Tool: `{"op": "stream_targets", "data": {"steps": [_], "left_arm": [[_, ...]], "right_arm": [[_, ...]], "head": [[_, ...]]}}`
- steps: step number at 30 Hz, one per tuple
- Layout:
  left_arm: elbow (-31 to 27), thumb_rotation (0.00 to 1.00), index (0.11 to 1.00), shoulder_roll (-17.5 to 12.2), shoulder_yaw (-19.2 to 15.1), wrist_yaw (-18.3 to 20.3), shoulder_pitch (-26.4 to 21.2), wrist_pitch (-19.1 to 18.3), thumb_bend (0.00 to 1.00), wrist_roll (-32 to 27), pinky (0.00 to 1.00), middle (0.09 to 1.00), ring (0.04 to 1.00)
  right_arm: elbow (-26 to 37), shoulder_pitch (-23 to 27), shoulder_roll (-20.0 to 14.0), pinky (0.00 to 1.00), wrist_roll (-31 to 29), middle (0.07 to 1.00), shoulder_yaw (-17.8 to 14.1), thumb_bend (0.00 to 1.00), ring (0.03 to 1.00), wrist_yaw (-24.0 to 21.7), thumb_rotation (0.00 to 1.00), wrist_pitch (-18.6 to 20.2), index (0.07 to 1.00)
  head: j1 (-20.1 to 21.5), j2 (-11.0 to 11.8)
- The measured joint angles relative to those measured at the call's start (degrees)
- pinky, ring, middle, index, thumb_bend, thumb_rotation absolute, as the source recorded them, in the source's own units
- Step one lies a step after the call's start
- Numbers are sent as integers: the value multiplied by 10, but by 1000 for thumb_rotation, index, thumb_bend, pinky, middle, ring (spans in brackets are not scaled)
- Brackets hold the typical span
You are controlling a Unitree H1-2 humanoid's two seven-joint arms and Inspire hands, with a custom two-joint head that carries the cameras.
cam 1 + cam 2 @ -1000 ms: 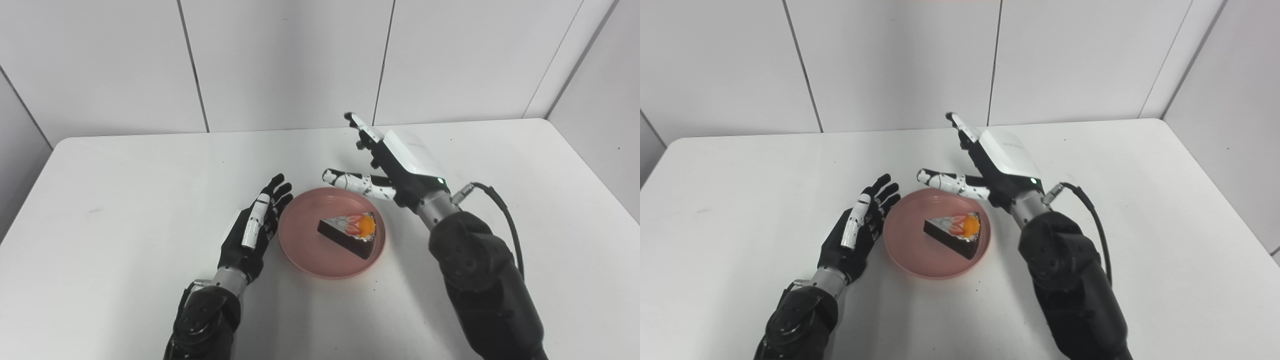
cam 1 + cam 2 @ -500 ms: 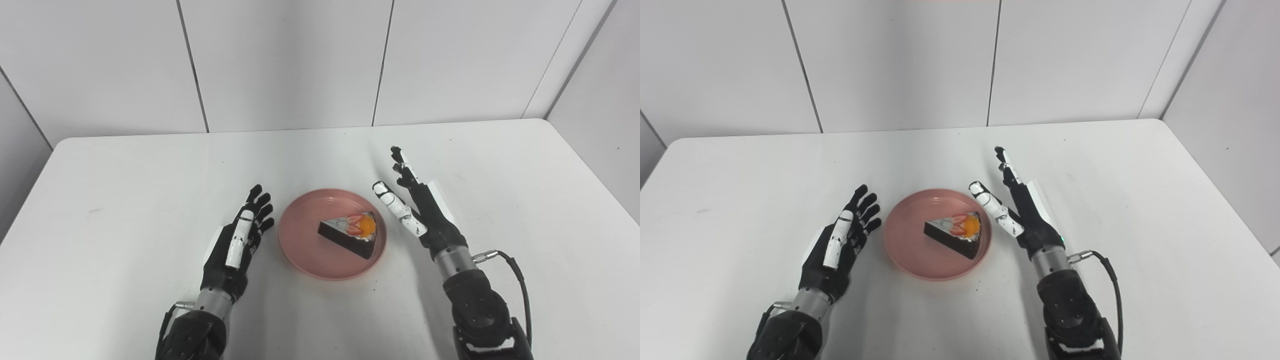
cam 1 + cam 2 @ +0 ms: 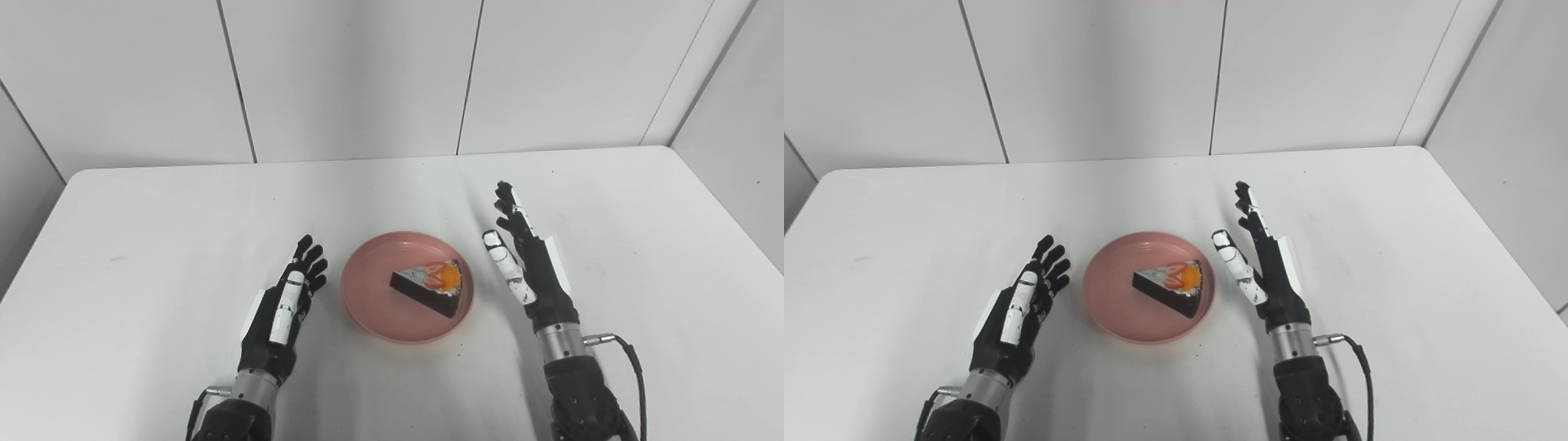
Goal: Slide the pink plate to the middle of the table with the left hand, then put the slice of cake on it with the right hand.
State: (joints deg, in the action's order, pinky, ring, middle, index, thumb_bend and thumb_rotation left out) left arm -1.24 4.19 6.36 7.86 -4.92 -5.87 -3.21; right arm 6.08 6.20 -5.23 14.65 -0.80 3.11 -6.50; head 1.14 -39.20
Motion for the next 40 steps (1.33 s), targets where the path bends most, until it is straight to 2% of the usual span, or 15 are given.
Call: {"op": "stream_targets", "data": {"steps": [5, 12, 22, 27, 40], "left_arm": [[0, 1000, 980, -3, 4, 0, 7, 13, 406, 5, 982, 984, 969], [4, 1000, 997, -15, 12, -4, 8, 32, 408, 25, 999, 1000, 992], [25, 1000, 985, -22, 17, -4, 0, 57, 395, 42, 974, 997, 989], [40, 1000, 977, -27, 18, -4, -12, 71, 396, 61, 966, 991, 985], [47, 1000, 978, -31, 18, -4, -20, 69, 397, 60, 975, 992, 982]], "right_arm": [[-17, -17, 2, 970, -15, 986, 1, 221, 980, 0, 1000, -2, 977], [-34, -19, 18, 983, -79, 986, -4, 226, 981, -2, 1000, 15, 989], [-33, -20, 18, 976, -93, 984, 0, 208, 977, -11, 1000, 43, 989], [-33, -19, 19, 977, -96, 977, 0, 204, 974, -12, 1000, 70, 982], [-16, -14, 18, 988, -96, 986, 7, 202, 988, -19, 1000, 112, 988]], "head": [[-4, -1], [-8, 2], [-14, 4], [-17, 4], [-16, 3]]}}
